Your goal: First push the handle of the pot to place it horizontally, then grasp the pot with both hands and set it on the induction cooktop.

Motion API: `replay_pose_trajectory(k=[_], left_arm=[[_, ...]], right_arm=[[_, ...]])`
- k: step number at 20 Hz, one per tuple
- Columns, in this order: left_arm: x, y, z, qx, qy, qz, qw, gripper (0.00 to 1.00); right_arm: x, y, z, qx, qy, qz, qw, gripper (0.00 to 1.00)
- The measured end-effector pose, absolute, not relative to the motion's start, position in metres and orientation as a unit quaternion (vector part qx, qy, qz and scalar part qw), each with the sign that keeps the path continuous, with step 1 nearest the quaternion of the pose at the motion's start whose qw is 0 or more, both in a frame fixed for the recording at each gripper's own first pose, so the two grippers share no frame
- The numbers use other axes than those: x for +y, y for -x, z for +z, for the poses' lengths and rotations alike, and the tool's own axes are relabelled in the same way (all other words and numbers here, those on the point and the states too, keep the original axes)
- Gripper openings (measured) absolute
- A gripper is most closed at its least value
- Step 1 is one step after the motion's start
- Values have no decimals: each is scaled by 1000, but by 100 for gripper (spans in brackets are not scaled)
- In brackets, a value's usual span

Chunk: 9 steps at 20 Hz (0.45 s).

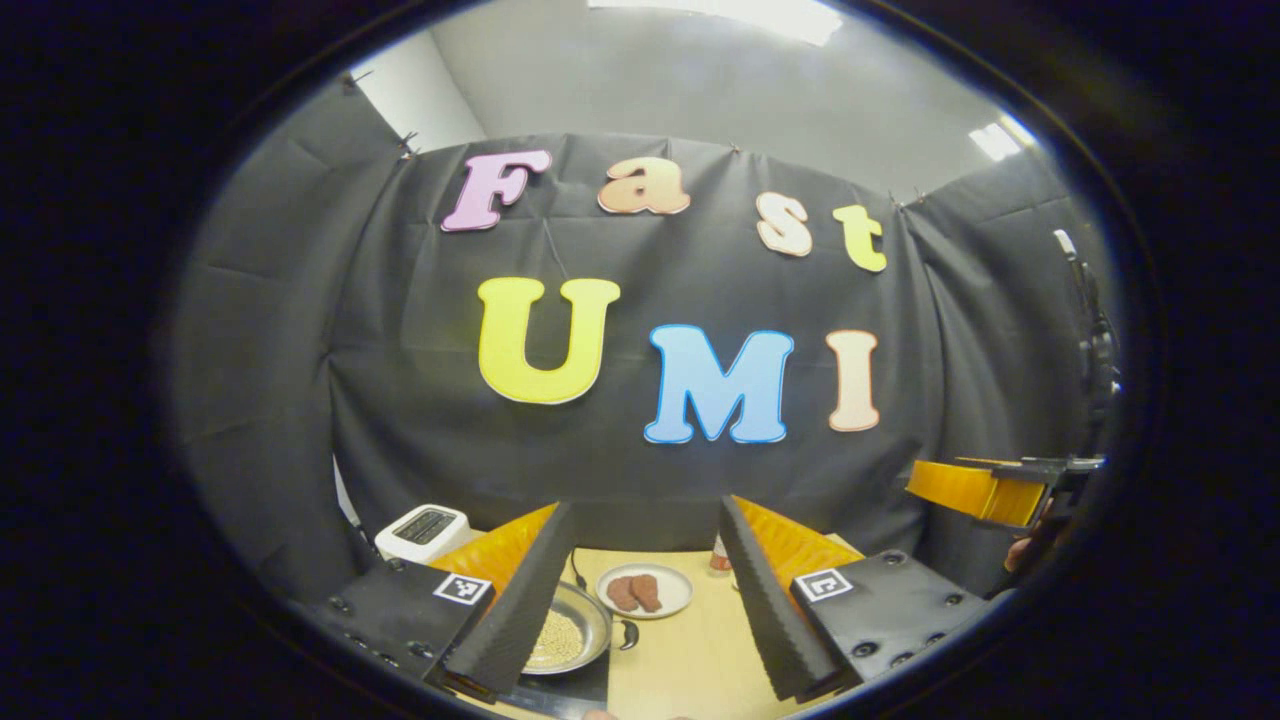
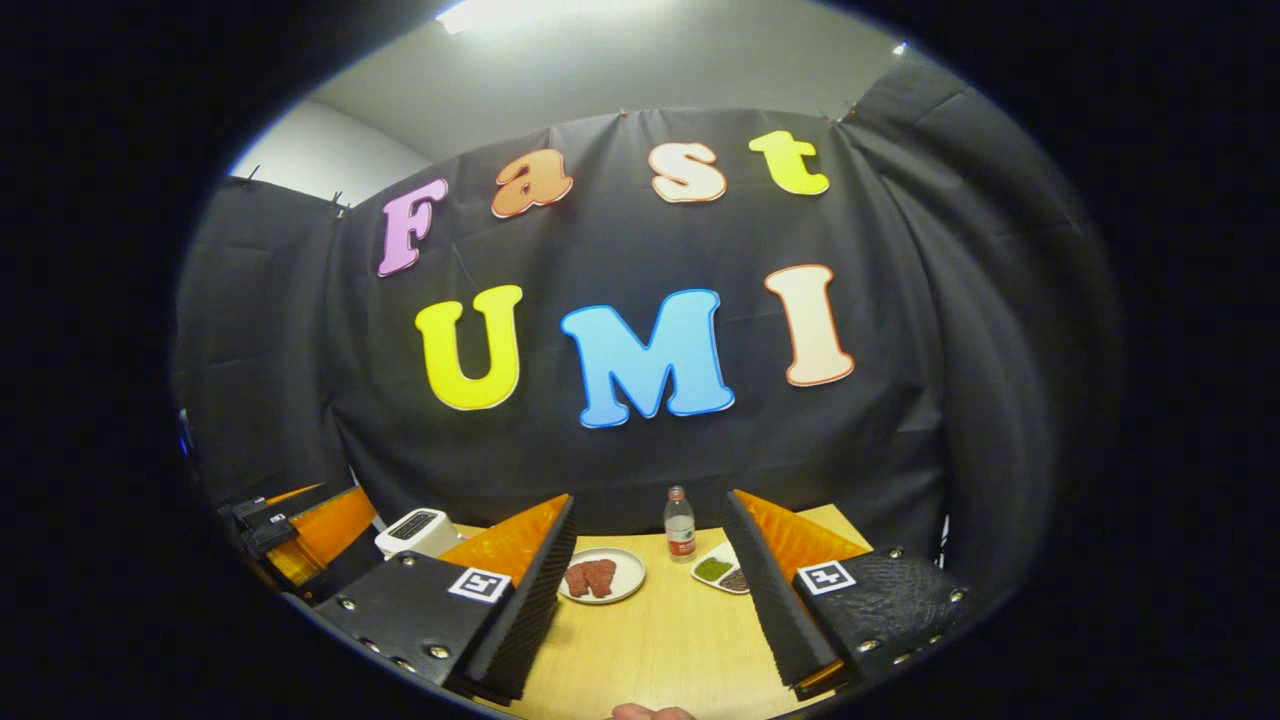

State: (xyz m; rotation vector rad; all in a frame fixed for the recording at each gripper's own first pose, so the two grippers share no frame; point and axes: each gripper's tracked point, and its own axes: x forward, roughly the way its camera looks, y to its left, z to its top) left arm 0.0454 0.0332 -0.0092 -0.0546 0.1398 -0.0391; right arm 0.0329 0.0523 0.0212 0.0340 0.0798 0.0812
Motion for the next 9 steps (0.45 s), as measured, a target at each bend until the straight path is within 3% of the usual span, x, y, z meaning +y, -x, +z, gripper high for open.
replay_pose_trajectory(k=[1,2,9], left_arm=[[32,-42,-6,65,29,-18,997,99],[31,-40,-3,60,25,-19,998,96],[30,-33,2,50,6,-23,998,99]], right_arm=[[45,-31,20,38,-21,32,999,92],[39,-31,19,35,-25,25,999,95],[32,-28,25,25,-27,10,999,95]])
